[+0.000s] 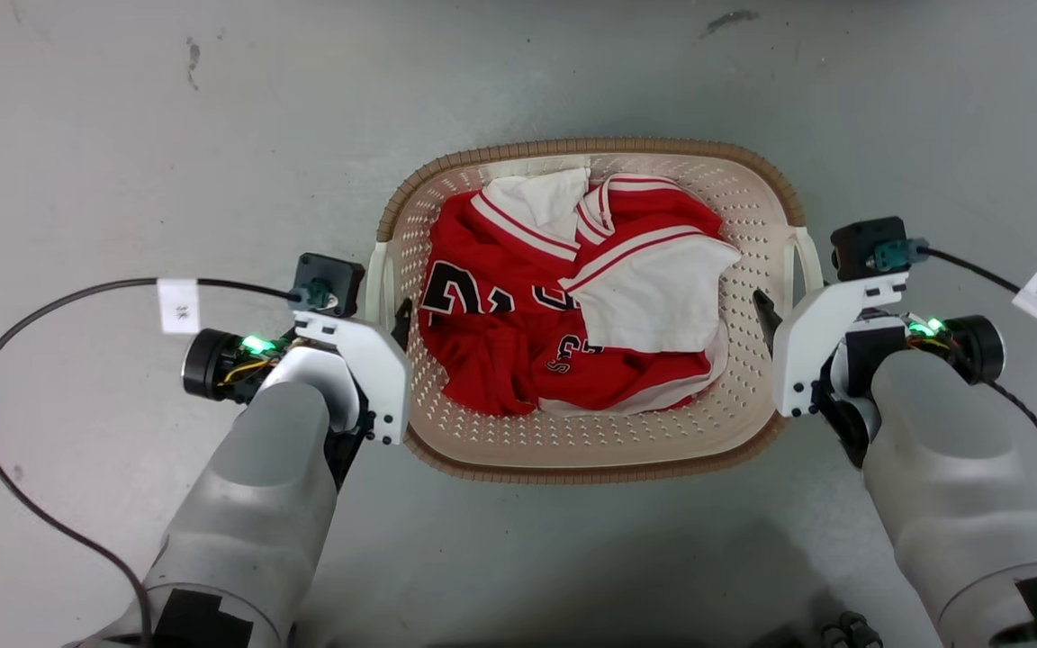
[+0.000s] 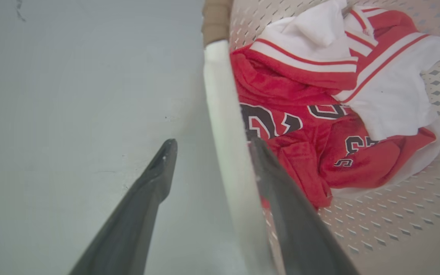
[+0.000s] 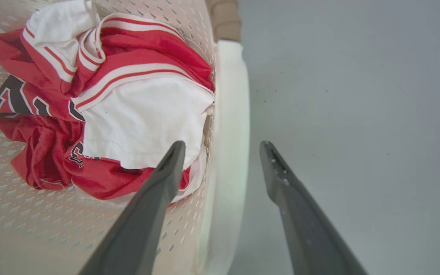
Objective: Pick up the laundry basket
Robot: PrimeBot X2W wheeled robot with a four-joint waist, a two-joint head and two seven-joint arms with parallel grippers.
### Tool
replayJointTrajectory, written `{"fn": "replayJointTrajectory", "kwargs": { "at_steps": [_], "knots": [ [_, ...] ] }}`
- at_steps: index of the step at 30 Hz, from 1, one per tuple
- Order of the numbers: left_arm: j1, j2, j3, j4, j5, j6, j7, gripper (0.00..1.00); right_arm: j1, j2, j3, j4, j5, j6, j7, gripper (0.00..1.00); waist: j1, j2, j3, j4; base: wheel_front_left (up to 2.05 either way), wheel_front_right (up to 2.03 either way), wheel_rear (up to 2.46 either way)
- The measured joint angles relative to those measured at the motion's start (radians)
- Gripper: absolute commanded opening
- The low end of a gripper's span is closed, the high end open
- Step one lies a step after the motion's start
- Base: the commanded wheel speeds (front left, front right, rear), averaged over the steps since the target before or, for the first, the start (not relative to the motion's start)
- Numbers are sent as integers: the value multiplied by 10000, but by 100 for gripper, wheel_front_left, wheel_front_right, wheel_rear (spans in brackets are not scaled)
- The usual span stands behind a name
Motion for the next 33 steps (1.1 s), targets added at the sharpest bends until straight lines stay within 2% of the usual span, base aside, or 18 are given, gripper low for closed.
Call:
{"fn": "replayJointTrajectory", "kwargs": {
  "at_steps": [3,13,14,15,16,17,26,33],
  "knots": [
    [-191,-58,-479,178,-372,0,328,100,-325,2,-63,343,-75,0,261,100,0,0,172,16,0,0,0],
    [-430,-82,-1152,232,-1398,0,462,100,-630,0,-318,606,-435,0,261,100,0,0,449,120,0,0,0],
    [-443,-84,-1223,217,-1482,0,464,93,-634,2,-343,625,-433,0,251,100,-1,0,474,135,0,0,0],
    [-456,-86,-1302,209,-1555,0,512,49,-635,-2,-339,656,-424,0,276,71,0,0,494,154,0,0,0],
    [-474,-88,-1392,203,-1649,0,566,26,-635,-2,-332,673,-424,0,280,0,0,0,514,168,0,0,0],
    [-486,-92,-1461,176,-1785,0,627,0,-638,4,-328,688,-422,0,299,0,-1,0,531,176,0,0,0],
    [-469,-33,-2196,21,-2552,-13,742,0,-664,27,-389,800,-368,6,391,0,-3,0,538,157,0,0,0],
    [-193,121,-3087,-167,-3001,13,1089,0,-500,42,-63,867,-453,4,757,0,-2,0,17,105,0,0,0]
  ]
}}
